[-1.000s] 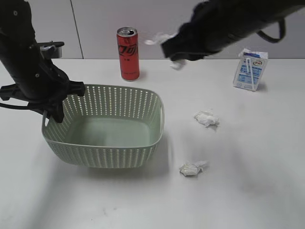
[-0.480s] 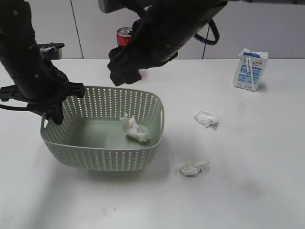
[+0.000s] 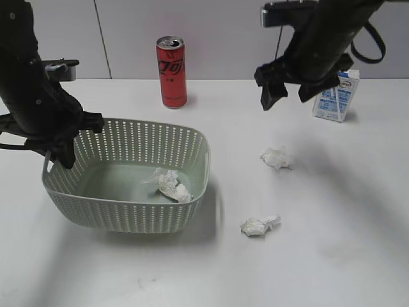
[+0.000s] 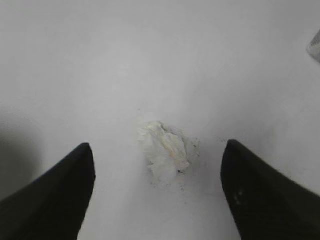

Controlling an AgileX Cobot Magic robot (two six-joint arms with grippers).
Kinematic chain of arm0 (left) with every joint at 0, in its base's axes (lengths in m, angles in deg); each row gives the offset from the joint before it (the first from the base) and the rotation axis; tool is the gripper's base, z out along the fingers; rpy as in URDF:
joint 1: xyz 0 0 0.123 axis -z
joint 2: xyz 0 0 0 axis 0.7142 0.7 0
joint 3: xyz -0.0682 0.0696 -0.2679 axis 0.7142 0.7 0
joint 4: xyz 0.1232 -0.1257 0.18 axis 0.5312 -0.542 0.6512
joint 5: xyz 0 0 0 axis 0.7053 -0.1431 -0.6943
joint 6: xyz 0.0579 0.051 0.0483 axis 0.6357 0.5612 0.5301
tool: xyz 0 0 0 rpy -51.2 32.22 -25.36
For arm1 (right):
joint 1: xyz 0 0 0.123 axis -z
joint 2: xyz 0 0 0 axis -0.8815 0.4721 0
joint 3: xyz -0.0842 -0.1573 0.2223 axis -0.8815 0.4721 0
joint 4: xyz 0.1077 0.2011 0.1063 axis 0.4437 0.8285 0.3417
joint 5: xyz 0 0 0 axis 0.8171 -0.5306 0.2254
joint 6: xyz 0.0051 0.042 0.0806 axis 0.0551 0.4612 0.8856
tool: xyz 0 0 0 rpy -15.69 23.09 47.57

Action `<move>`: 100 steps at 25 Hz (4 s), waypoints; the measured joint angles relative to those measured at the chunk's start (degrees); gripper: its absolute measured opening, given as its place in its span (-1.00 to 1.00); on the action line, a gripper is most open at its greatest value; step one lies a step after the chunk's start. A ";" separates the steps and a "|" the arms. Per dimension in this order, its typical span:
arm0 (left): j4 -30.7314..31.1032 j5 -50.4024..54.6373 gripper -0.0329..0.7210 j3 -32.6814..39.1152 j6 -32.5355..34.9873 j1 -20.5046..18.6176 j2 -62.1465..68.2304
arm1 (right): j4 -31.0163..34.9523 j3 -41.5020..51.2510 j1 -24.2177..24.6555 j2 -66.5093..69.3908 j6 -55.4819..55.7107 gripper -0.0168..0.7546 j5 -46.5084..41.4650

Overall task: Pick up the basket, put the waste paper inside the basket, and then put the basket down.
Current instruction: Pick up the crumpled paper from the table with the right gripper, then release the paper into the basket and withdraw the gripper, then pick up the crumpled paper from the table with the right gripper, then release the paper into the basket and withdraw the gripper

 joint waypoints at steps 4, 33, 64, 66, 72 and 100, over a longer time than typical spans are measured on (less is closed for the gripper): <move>0.11 0.00 -0.91 0.00 0.11 0.00 0.00 | -0.60 0.00 1.13 6.79 0.12 0.58 -0.21; -2.65 -0.50 -0.91 0.00 0.11 0.00 0.00 | 25.60 -3.56 -9.51 -4.85 -30.75 -0.81 -0.58; 0.64 -0.01 -0.91 0.00 1.02 -0.96 0.00 | 9.60 25.11 -9.00 2.15 -8.40 0.53 10.92; 0.64 -0.01 -0.91 0.00 1.02 -0.96 0.00 | 9.56 24.99 -9.82 3.09 -8.45 0.52 11.02; 0.71 -0.01 -0.91 0.00 1.14 -0.96 0.00 | 8.08 24.59 -11.49 3.50 -7.79 -0.47 8.47; -4.05 -1.43 -0.91 0.00 2.71 -0.96 0.00 | 11.83 -8.56 -14.02 -1.79 -14.98 0.59 -2.33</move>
